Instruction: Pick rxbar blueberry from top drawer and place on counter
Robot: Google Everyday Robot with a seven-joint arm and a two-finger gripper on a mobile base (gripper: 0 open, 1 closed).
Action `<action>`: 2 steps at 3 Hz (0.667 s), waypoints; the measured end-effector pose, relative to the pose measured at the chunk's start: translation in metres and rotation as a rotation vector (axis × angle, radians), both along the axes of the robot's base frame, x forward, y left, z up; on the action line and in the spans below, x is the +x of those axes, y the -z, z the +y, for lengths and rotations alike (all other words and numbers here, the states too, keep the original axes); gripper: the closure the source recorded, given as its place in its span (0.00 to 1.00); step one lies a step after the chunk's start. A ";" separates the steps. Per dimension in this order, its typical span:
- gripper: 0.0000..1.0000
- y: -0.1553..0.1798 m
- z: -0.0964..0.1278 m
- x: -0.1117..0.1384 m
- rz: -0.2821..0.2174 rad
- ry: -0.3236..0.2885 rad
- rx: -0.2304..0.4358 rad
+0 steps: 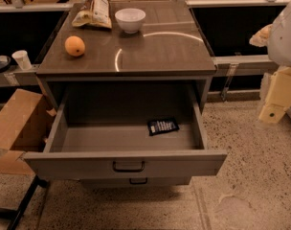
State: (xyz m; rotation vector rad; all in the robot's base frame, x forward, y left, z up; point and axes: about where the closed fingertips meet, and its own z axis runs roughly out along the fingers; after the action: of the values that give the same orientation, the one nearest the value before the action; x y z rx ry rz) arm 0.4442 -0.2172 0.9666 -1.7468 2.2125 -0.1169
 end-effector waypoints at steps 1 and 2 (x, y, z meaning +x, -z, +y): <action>0.00 0.021 -0.005 0.012 -0.002 -0.033 0.026; 0.00 0.051 -0.005 0.029 0.018 -0.078 0.087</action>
Offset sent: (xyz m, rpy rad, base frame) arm 0.0431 -0.0082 -0.0756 0.1450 0.0367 0.1110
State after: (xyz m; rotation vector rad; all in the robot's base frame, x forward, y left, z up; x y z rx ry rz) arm 0.4731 -0.2224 0.9156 -1.7912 2.1250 0.0127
